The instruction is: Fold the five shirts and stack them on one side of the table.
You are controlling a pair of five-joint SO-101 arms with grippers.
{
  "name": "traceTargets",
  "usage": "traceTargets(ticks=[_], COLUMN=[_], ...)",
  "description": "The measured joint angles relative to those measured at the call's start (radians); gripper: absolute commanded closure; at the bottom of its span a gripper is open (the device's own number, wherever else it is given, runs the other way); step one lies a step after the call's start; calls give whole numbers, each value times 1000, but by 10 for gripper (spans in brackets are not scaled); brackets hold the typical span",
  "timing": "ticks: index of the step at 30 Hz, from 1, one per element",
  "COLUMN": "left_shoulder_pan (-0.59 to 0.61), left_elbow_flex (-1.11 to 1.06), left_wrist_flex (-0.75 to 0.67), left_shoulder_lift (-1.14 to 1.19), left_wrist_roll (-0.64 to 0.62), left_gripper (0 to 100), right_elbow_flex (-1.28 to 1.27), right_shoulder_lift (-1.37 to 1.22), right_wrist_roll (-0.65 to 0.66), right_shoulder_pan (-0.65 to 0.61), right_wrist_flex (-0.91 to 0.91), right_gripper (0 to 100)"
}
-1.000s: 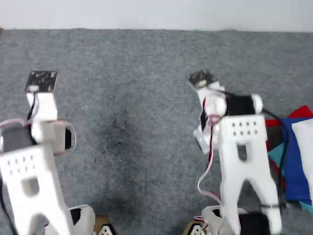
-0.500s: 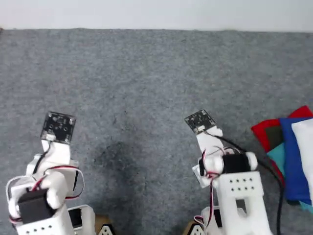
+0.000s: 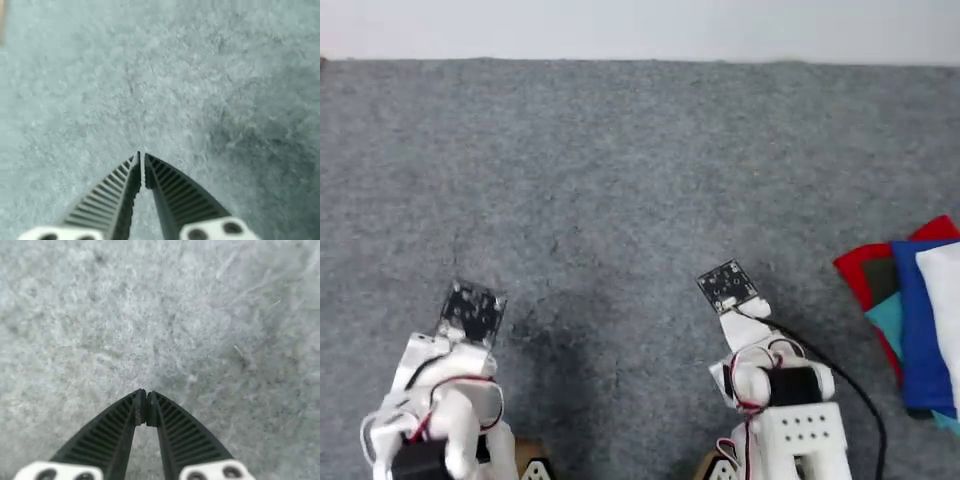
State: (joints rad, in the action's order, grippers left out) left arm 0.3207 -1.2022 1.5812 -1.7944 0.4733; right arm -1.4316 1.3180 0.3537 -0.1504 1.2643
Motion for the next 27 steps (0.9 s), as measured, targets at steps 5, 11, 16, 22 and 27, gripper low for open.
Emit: traceTargets(ticks=[5, 11, 16, 22, 27], left_shoulder_pan=[0, 0, 0, 0, 0], left_elbow_flex=[-23, -49, -135, -282, -310], left_wrist_flex=[0, -17, -89, -164, -199], left_shoulder_lift=[-3, -3, -3, -3, -2], left_wrist_roll=[0, 3, 3, 8, 8], left_gripper=[987, 987, 987, 987, 987], right_elbow_flex=[-149, -236, -238, -238, -238], right_shoulder_lift=[198, 476, 468, 468, 468], right_wrist_roll=[0, -2, -2, -2, -2], right_shoulder_pan=[-5, -3, -5, -5, -5], right_wrist_flex=[-9, 35, 37, 37, 37], right_gripper=[984, 984, 981, 983, 983])
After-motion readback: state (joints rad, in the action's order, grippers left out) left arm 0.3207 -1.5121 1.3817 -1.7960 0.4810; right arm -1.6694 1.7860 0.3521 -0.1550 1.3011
